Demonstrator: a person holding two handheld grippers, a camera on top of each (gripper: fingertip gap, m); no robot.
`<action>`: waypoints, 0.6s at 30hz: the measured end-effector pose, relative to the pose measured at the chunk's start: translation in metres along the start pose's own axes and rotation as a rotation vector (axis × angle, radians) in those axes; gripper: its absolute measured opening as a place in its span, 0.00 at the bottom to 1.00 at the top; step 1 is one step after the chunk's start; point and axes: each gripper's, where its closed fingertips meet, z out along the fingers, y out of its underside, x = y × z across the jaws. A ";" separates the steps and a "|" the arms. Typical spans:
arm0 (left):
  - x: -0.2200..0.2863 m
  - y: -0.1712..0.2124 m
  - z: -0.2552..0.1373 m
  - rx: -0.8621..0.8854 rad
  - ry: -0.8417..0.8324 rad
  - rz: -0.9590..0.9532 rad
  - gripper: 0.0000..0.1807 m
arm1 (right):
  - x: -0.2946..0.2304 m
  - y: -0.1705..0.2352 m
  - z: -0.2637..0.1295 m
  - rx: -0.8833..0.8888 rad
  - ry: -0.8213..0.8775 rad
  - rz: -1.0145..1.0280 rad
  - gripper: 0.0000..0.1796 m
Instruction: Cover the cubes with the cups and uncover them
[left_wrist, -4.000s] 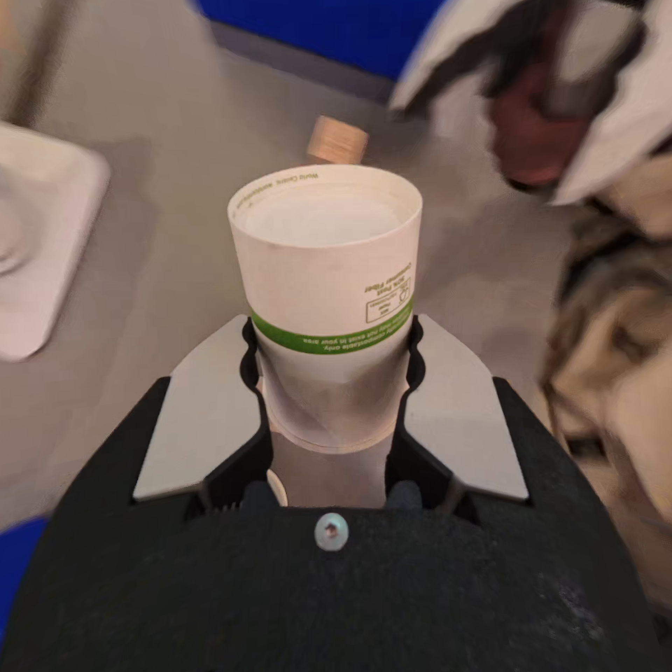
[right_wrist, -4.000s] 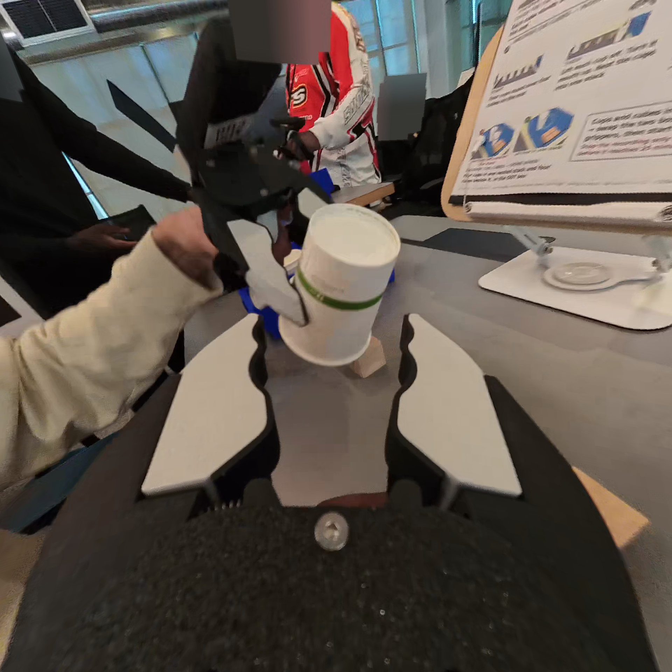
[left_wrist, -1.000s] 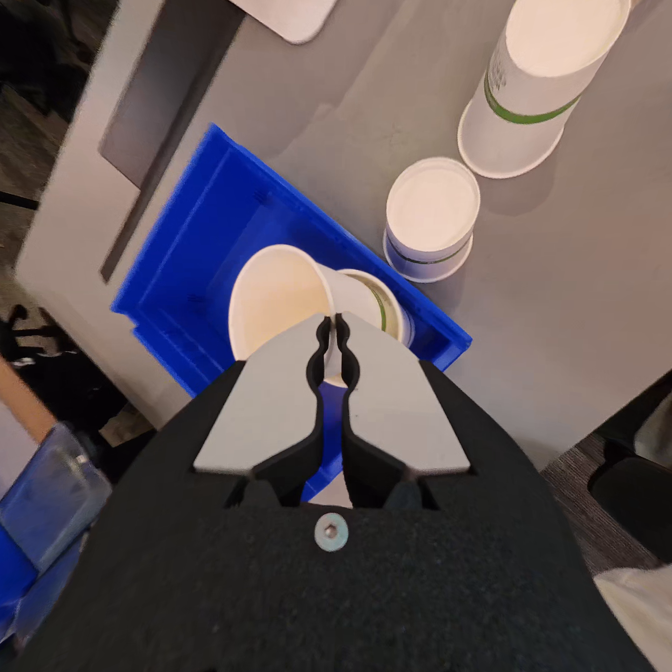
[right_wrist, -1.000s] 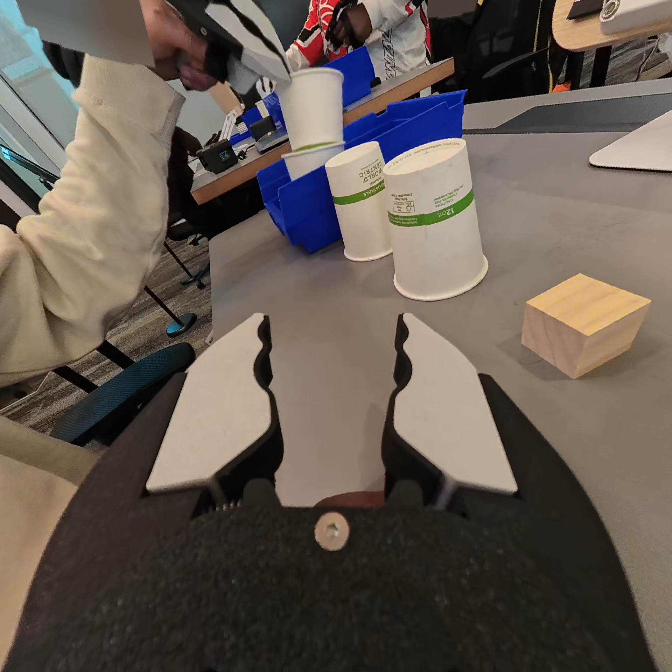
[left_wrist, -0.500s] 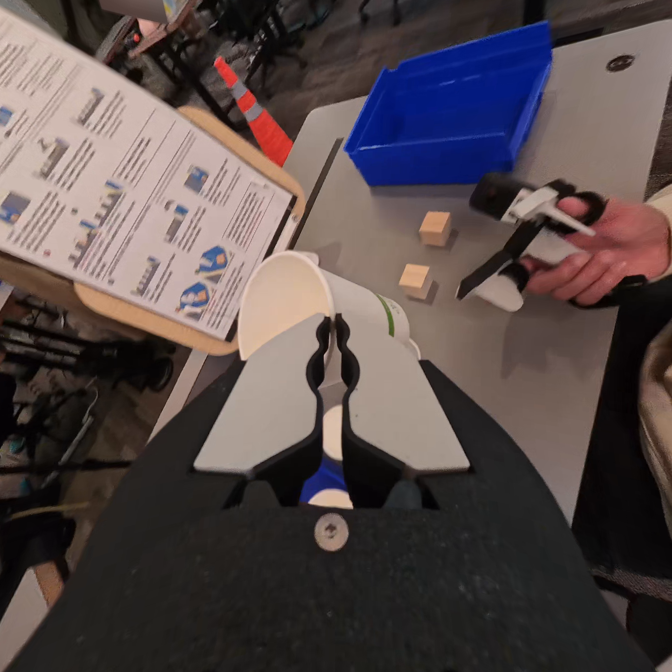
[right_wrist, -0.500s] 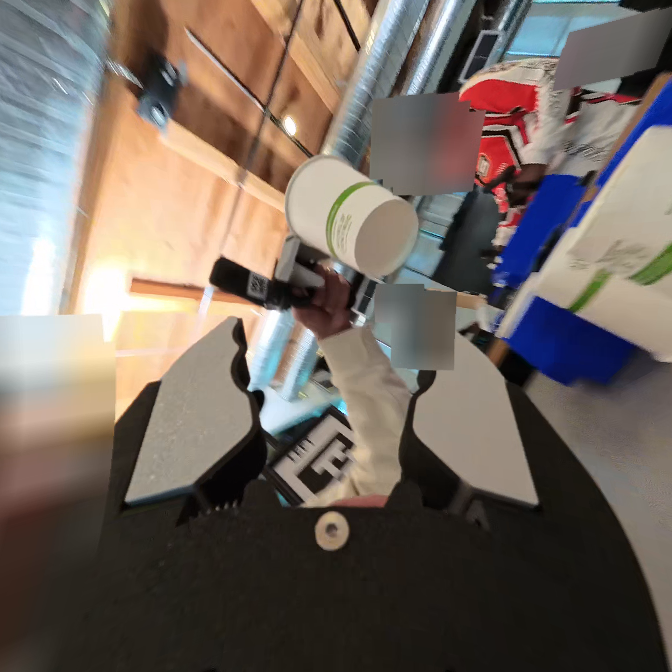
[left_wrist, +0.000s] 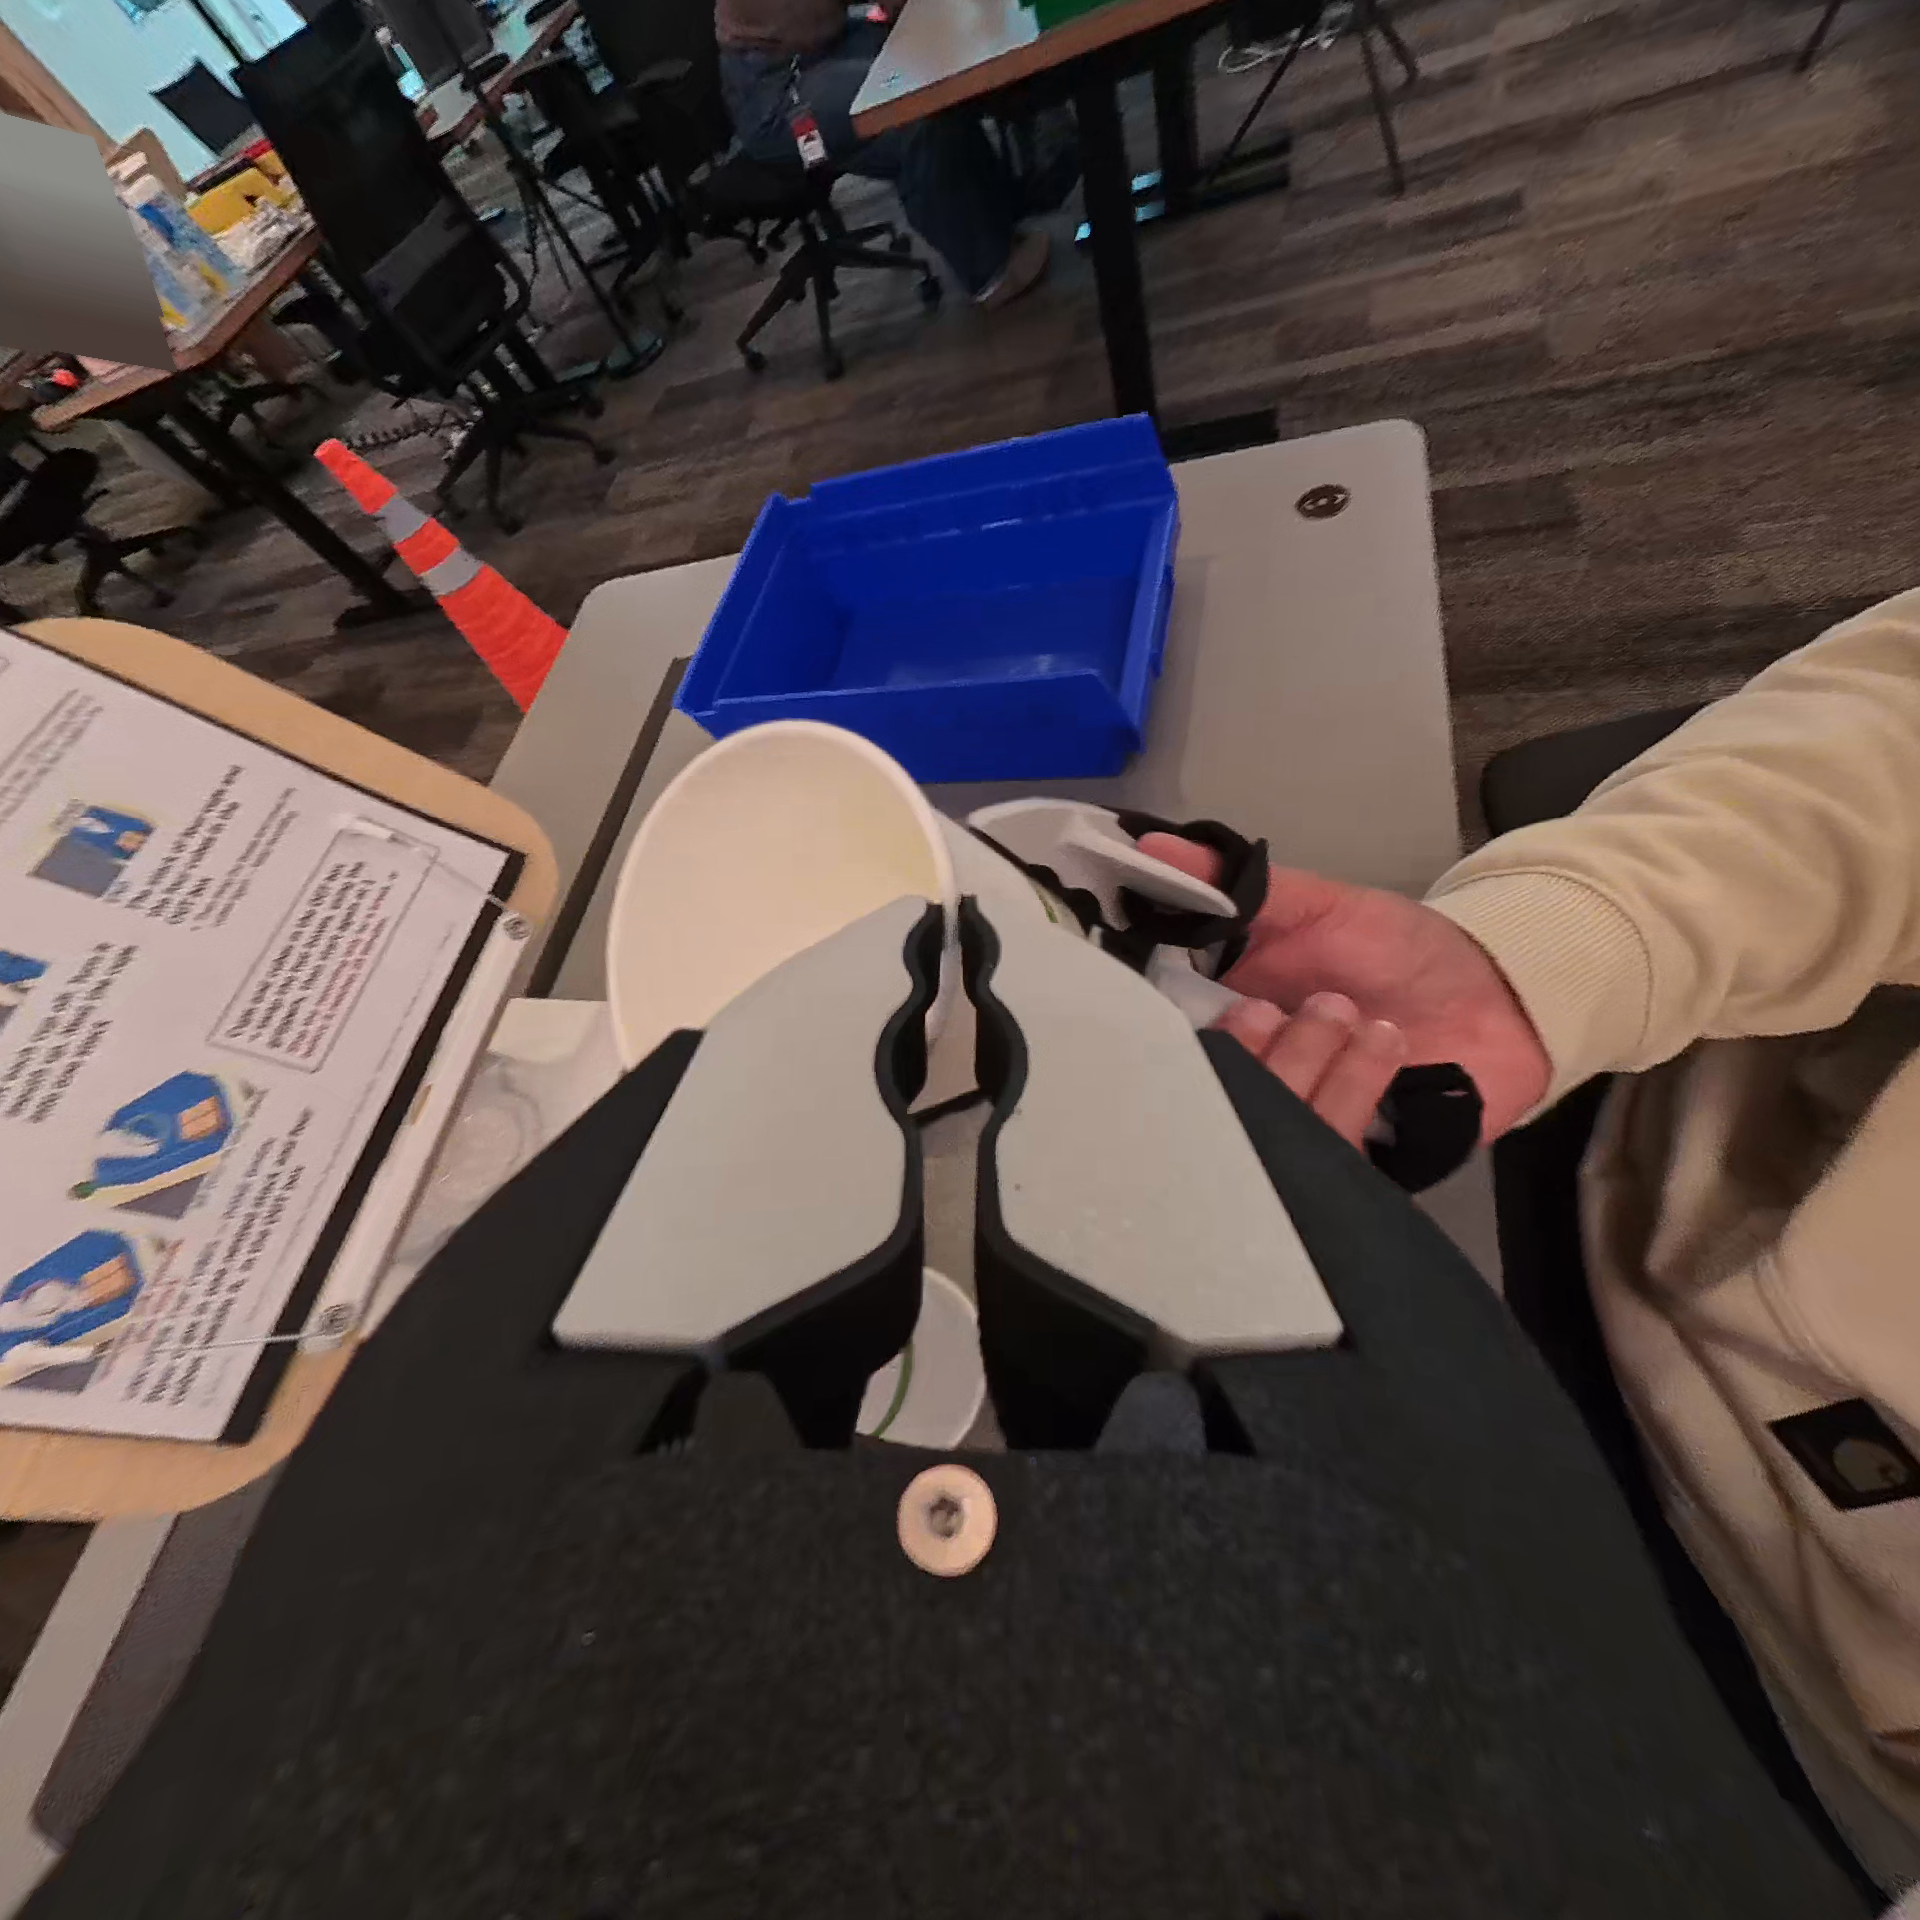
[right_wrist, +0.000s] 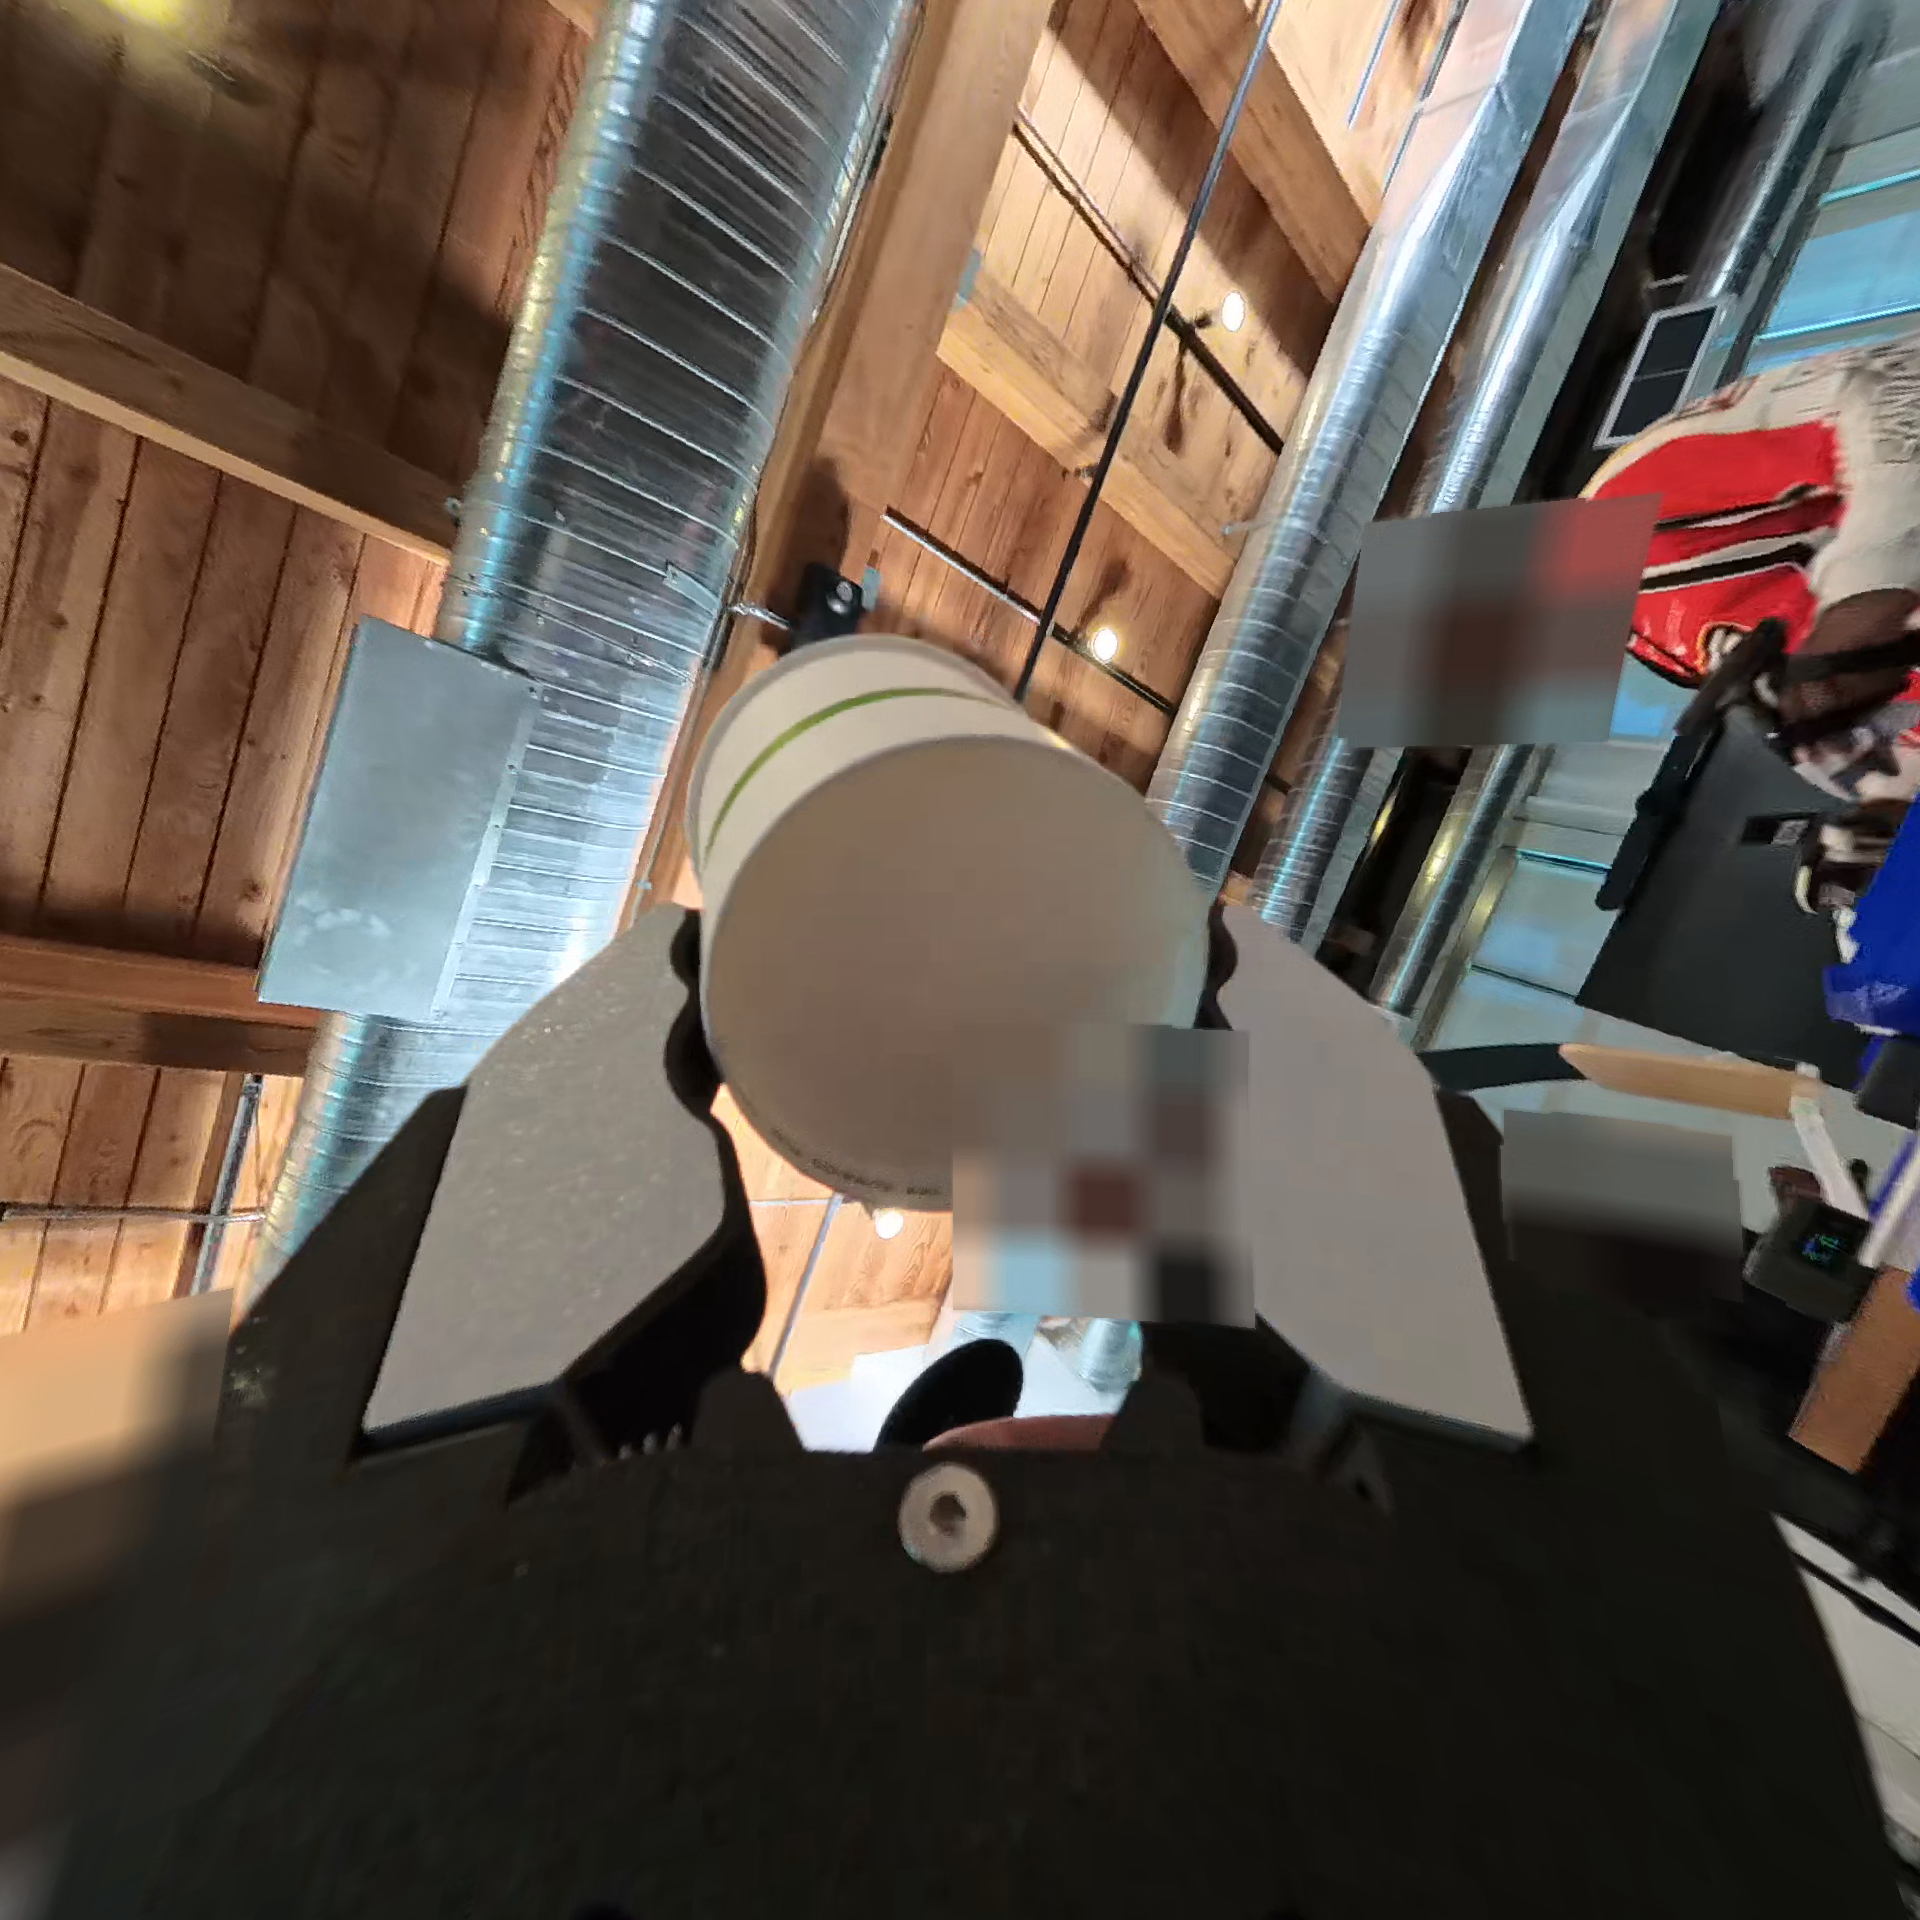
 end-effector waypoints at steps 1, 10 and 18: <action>0.003 0.002 0.001 0.004 0.012 -0.006 0.02 | 0.000 -0.001 -0.002 -0.019 0.012 -0.015 0.49; -0.003 0.033 -0.023 0.008 -0.220 -0.079 0.39 | -0.013 -0.028 -0.018 -0.054 0.130 -0.213 0.49; 0.047 0.161 -0.004 0.022 -0.440 -0.572 0.37 | -0.040 -0.048 -0.018 -0.282 0.432 -0.695 0.49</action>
